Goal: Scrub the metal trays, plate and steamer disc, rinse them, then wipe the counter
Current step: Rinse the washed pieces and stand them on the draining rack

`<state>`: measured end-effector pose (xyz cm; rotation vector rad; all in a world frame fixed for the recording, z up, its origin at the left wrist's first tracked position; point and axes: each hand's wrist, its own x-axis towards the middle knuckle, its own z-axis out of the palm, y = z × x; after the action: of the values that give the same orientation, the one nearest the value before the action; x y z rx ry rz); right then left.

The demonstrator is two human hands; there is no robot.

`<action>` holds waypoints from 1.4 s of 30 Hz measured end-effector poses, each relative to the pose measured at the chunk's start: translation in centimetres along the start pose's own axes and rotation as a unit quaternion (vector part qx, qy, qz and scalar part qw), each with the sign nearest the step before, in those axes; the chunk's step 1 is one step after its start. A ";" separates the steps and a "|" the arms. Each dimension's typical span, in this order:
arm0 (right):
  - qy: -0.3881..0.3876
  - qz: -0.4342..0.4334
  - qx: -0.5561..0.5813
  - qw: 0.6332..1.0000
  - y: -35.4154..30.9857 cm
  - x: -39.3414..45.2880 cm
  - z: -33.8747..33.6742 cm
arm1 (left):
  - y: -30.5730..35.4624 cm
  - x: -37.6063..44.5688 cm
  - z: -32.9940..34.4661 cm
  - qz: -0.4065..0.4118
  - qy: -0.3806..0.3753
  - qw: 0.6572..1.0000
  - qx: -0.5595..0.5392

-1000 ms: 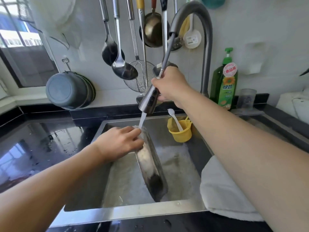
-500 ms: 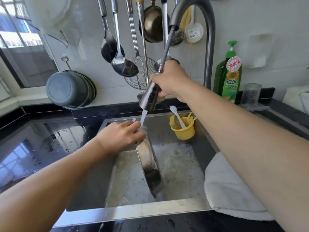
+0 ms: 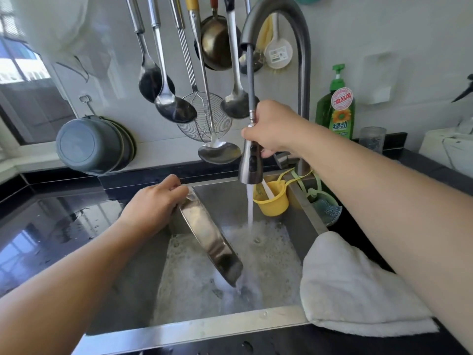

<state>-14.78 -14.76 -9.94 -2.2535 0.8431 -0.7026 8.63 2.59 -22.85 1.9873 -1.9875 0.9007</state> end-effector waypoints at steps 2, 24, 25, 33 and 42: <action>-0.017 0.003 0.022 1.000 0.2 -0.3 -0.4 | -0.2 -0.4 0.1 -0.061 0.008 0.998 -0.023; 0.079 0.030 0.149 0.985 -2.0 2.8 5.9 | 2.0 1.7 0.3 -0.216 -0.049 0.958 -0.181; 0.073 0.032 0.137 0.987 -1.8 2.7 5.5 | 2.0 1.8 0.1 -0.223 -0.058 0.959 -0.164; 0.003 0.071 -0.044 0.997 0.3 0.4 -0.2 | 1.9 4.4 -1.9 -0.194 -0.136 0.969 -0.066; 0.069 0.056 -0.049 0.995 1.2 0.4 1.0 | 3.7 2.2 -1.4 -0.378 -0.181 0.884 -0.204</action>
<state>-14.30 -15.42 -11.35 -2.2422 1.0832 -0.7860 4.53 1.18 -21.57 2.4463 -1.1608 -0.0708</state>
